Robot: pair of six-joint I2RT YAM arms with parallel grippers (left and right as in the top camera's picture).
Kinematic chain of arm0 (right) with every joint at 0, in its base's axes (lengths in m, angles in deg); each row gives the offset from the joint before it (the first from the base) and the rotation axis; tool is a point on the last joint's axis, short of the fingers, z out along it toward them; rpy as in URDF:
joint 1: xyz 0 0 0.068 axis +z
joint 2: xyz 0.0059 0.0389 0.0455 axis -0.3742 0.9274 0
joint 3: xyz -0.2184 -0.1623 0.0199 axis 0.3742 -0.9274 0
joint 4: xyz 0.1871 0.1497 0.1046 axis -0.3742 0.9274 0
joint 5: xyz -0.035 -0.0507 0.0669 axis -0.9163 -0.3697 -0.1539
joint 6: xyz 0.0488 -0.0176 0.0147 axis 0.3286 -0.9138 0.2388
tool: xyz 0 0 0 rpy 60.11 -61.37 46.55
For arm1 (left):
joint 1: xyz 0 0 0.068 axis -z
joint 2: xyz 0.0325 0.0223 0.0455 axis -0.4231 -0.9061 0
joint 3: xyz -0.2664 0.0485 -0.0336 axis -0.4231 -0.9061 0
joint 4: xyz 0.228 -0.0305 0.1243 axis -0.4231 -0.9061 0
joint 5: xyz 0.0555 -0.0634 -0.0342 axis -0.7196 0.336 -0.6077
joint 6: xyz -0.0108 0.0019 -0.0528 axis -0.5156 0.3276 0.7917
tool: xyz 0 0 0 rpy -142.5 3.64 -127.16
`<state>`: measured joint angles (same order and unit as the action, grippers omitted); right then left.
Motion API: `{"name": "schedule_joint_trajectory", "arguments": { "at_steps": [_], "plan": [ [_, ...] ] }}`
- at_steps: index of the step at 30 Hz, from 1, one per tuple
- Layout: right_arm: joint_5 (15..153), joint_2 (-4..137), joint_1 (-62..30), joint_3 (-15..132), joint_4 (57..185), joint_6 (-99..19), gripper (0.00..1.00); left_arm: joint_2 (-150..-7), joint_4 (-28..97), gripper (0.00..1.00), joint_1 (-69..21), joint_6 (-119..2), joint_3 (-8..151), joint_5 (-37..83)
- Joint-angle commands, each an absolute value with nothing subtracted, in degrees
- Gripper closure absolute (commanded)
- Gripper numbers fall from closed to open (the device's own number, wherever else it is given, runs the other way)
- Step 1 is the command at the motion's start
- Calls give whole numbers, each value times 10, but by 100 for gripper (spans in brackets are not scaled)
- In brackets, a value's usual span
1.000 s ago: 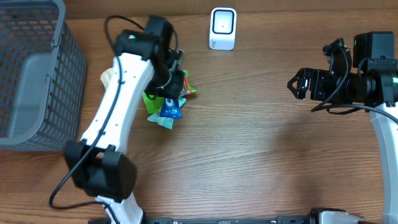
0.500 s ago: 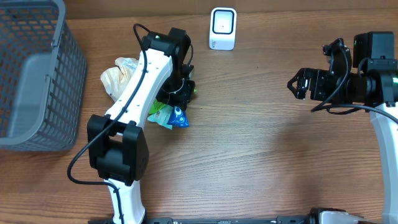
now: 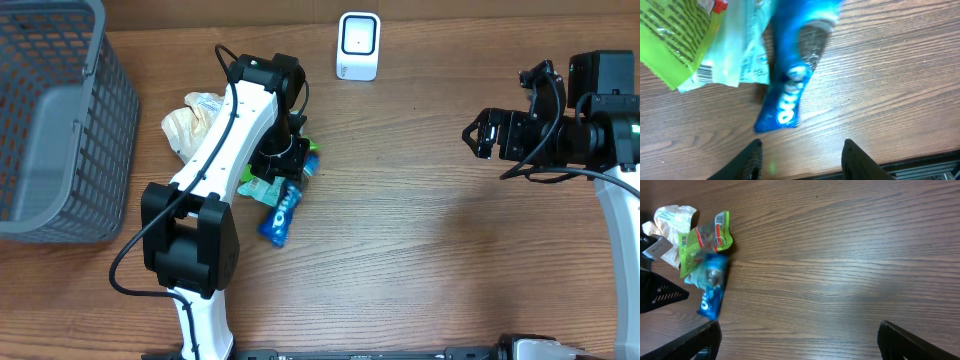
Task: Scan the item barcode
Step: 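Grasp the blue Oreo pack and drop it beside the green bag, then reach the right gripper to the Oreo pack and grasp its end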
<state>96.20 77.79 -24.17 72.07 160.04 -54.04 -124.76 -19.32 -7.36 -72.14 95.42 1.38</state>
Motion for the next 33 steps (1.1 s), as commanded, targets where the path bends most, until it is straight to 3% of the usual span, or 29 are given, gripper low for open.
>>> {"name": "schedule_joint_trajectory", "arguments": {
  "at_steps": [1, 4, 11, 18, 24, 33],
  "plan": [
    [967, 775, -238, 733, 1596, -538, 0, -1252, -195, 58, -69, -717, 953, 36],
    [968, 775, -238, 733, 1591, -538, 0, -1249, -205, 62, -69, -712, 978, 45],
    [1049, 778, -238, 733, 1580, -529, 0, -1243, -266, 62, -82, -697, 1168, 43],
    [1059, 810, -212, 732, 1578, -404, 5, -1242, -285, 62, -138, -653, 1334, 30],
    [1043, 839, -122, 702, 1527, -297, 6, -1242, -280, 63, -188, -596, 1359, -77],
    [901, 891, 59, 659, 1407, -100, 11, -1242, -264, 62, -205, -595, 1340, -94]
  ]
}}
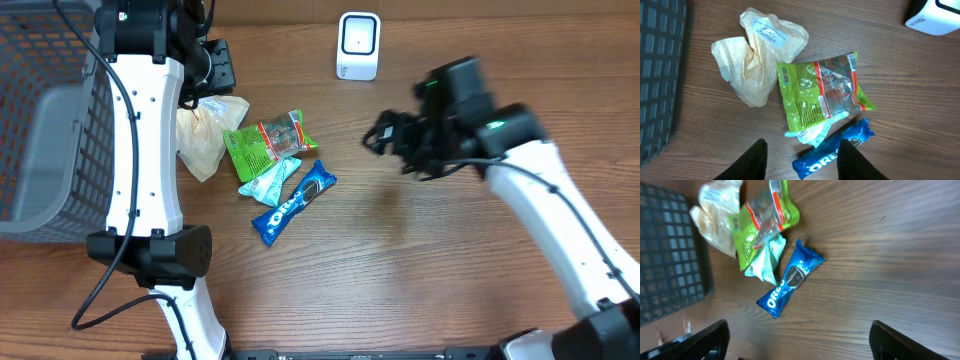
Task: Scan the item barcode
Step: 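Reach the right gripper to the Oreo pack and grasp its end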
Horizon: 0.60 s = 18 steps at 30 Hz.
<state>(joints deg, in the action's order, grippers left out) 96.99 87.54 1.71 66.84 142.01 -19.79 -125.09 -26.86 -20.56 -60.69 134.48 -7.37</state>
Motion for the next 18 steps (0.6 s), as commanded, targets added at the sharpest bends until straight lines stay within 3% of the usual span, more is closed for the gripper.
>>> {"name": "schedule_joint_trajectory", "arguments": {
  "at_steps": [1, 8, 18],
  "plan": [
    [887, 900, 75, 659, 1401, -83, 13, -1242, -263, 62, -205, -595, 1340, -94],
    [855, 977, 161, 659, 1332, -30, 32, -1242, -252, 61, -205, -595, 1340, -90],
    [854, 1069, 208, 659, 1267, -15, 41, -1242, -254, 61, -205, -595, 1340, -90]
  ]
}}
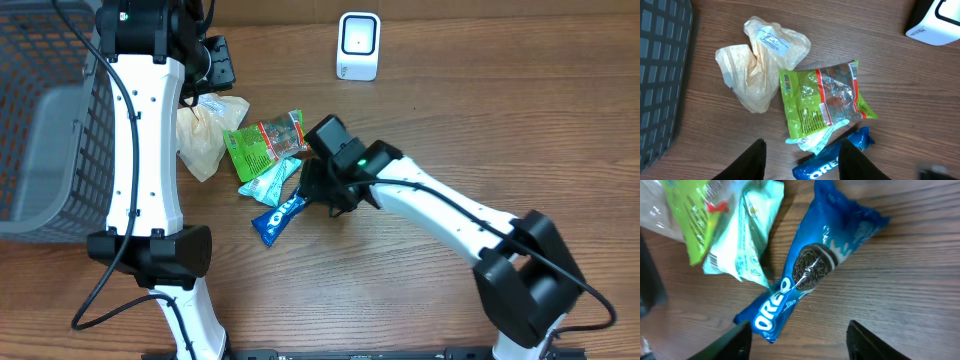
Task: Scan the item barcode
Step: 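Reach the right gripper to the Oreo pack and grasp its end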
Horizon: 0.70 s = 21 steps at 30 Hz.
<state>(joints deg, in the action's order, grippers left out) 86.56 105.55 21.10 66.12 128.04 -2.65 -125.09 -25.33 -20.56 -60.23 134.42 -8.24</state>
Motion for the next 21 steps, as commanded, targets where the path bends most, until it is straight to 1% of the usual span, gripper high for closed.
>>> {"name": "schedule_joint_trajectory", "arguments": {
  "at_steps": [1, 3, 6, 7, 12, 15, 21],
  "plan": [
    [855, 1076, 208, 659, 1261, -15, 43, -1242, -254, 61, -205, -595, 1340, -89],
    [855, 1094, 208, 659, 1251, -12, 46, -1242, -253, 61, -205, -595, 1340, -90],
    [870, 1120, 208, 659, 1241, -13, 55, -1242, -253, 62, -205, -594, 1340, -89],
    [872, 1126, 208, 659, 1238, -14, 57, -1242, -254, 62, -205, -595, 1340, -87],
    [872, 1148, 208, 659, 1222, -20, 57, -1242, -253, 62, -205, -595, 1340, -76],
    [872, 1155, 208, 659, 1206, -35, 53, -1242, -253, 62, -205, -595, 1340, -76],
    [859, 1157, 208, 659, 1191, -48, 52, -1242, -252, 62, -205, -595, 1340, -75]
  ]
}}
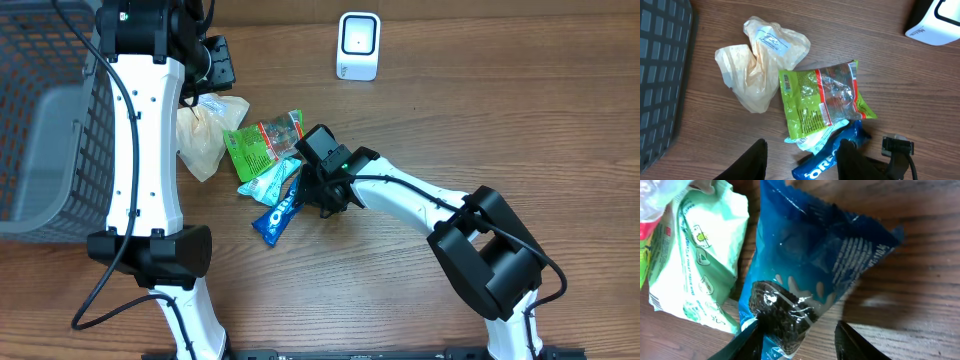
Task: Scan the item barcode
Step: 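Reach the right gripper to the Oreo pack and grasp its end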
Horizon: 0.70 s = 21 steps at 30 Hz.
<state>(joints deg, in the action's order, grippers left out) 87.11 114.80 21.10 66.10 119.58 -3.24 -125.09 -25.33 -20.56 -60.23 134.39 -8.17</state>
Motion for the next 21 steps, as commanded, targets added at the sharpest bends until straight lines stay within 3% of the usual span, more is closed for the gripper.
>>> {"name": "schedule_joint_trajectory", "arguments": {
  "at_steps": [1, 6, 21],
  "plan": [
    [859, 1157, 208, 659, 1191, -48, 52, -1242, -252, 62, -205, -595, 1340, -75],
    [888, 1156, 207, 665, 1195, -77, 36, -1242, -252, 62, -205, -595, 1340, -75],
    [840, 1164, 215, 685, 1168, -91, 36, -1242, -246, 61, -205, -595, 1340, -75]
  ]
}}
